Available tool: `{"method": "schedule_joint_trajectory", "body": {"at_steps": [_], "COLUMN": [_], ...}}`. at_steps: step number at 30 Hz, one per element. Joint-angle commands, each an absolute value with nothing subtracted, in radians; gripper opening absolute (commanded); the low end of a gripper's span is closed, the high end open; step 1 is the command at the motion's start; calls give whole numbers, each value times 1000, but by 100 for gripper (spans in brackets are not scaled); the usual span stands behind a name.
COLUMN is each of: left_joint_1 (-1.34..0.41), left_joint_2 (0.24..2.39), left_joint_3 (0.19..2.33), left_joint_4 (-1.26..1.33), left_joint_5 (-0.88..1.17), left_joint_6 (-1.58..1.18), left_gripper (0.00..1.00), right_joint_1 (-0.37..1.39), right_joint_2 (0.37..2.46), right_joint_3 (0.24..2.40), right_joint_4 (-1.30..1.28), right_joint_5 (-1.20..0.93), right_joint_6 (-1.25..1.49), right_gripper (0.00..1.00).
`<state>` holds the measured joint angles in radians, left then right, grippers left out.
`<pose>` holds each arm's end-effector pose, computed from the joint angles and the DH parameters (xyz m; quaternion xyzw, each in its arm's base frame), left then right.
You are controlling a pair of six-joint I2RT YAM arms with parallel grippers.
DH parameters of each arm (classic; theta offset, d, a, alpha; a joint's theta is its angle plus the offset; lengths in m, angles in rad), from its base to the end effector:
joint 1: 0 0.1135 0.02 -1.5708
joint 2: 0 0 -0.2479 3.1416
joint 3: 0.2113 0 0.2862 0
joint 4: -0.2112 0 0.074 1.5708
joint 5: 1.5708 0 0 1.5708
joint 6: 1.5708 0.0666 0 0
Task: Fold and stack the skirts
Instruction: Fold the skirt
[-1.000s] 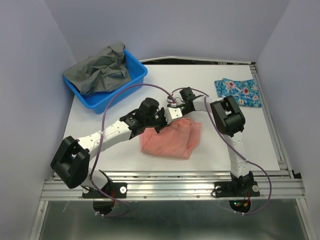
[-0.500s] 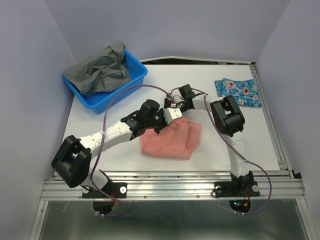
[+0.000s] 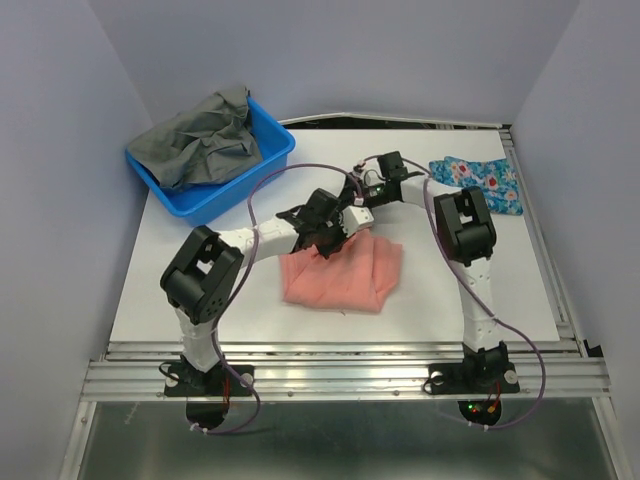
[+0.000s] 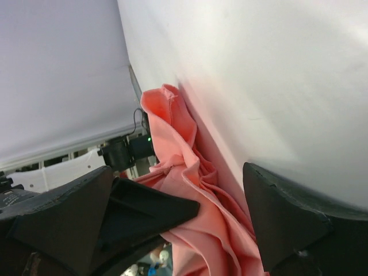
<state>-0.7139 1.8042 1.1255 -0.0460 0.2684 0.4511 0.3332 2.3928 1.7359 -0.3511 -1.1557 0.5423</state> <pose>0.3182 -0.2991 0.1341 0.5430 0.7244 -0.1743 0.3874 0.4655 0.2256 0.0736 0.0669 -0.8161 -0.5739 0.0117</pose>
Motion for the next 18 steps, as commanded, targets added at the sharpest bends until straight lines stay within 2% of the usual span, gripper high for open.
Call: {"method": "schedule_joint_trajectory", "body": {"at_steps": [1,6,9,10,12,14,17,18], "left_joint_1": [-657,-574,-505,-486,-442,-414,-384,-379], "left_joint_2": [1857,1922,1928,1916,1887,1858,1789,1752], "left_joint_3": [1222,1316,1382,1416,1449,1488,1508,1506], "left_joint_4": [-141,-247,-285,-301,-319,-324,-315,-308], "left_joint_5": [304,494,587,633,656,692,674,663], "left_joint_6": [407,381,339,328,284,244,157,141], "left_gripper": [22,40,45,52,56,61,68,68], "right_joint_1": [247,173,150,150,141,141,141,141], "right_joint_2": [2390,2338,2295,2283,2228,2177,2063,2034], "right_joint_3": [1793,1798,1801,1801,1789,1764,1711,1694], "right_joint_4": [-368,-379,-382,-385,-406,-426,-469,-477], "right_joint_5": [-1075,-1089,-1103,-1104,-1095,-1082,-1022,-1003], "right_joint_6": [500,480,462,440,413,358,275,256], "right_gripper": [100,100,100,100,100,97,87,79]}}
